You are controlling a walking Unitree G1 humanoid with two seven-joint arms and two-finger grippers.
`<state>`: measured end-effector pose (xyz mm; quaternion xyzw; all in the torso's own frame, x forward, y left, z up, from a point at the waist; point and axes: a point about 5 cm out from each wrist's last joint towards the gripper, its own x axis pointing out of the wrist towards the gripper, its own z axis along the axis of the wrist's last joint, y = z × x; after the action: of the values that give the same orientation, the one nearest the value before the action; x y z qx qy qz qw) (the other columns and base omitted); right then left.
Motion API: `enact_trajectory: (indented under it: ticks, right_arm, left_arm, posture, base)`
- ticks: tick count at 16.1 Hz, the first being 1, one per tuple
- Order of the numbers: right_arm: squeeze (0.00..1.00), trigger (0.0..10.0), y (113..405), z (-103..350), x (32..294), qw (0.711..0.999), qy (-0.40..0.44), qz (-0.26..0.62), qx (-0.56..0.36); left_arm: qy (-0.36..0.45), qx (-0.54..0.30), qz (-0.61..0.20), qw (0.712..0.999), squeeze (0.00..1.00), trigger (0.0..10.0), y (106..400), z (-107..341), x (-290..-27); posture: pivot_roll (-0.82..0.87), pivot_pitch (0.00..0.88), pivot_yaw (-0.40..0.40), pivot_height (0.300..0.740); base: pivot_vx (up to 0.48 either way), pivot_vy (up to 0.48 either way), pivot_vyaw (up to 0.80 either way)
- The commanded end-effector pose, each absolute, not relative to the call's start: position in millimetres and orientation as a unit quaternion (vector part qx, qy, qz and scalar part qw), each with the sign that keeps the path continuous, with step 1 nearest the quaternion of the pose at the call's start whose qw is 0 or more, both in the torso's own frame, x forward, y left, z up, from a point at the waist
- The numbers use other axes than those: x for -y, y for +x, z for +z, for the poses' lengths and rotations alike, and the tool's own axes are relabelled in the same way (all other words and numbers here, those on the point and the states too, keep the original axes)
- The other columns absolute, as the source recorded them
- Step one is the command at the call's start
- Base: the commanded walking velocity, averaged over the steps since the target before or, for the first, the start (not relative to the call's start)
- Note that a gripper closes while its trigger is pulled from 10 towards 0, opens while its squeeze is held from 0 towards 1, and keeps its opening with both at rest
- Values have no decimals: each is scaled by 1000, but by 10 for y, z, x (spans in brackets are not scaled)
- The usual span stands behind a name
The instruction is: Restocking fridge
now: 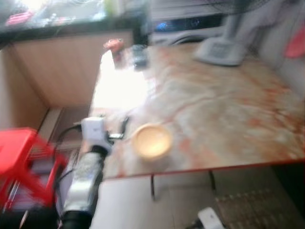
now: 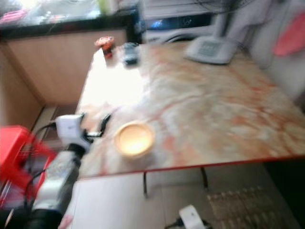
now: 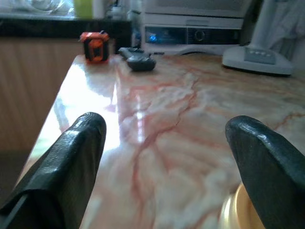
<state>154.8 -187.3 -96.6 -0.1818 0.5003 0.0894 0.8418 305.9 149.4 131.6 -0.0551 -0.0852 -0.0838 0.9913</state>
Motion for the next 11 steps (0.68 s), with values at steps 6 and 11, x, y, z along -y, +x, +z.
enact_trajectory:
  ticks: [6, 11]
  right_arm:
    - [0, 10000, 1463, -989, 1962, 833, -186, 80, -515]
    - [0, 10000, 1469, -987, 1957, 834, -185, 80, -513]
  left_arm:
    - [-61, 86, -131, 986, 0, 10000, 2983, 1306, -1284]
    - [-188, 0, -122, 975, 0, 10000, 2968, 1048, -1308]
  posture:
    - [-11, 0, 63, 740]
    - [-5, 0, 60, 740]
  base:
    - [0, 0, 0]
    - [0, 0, 0]
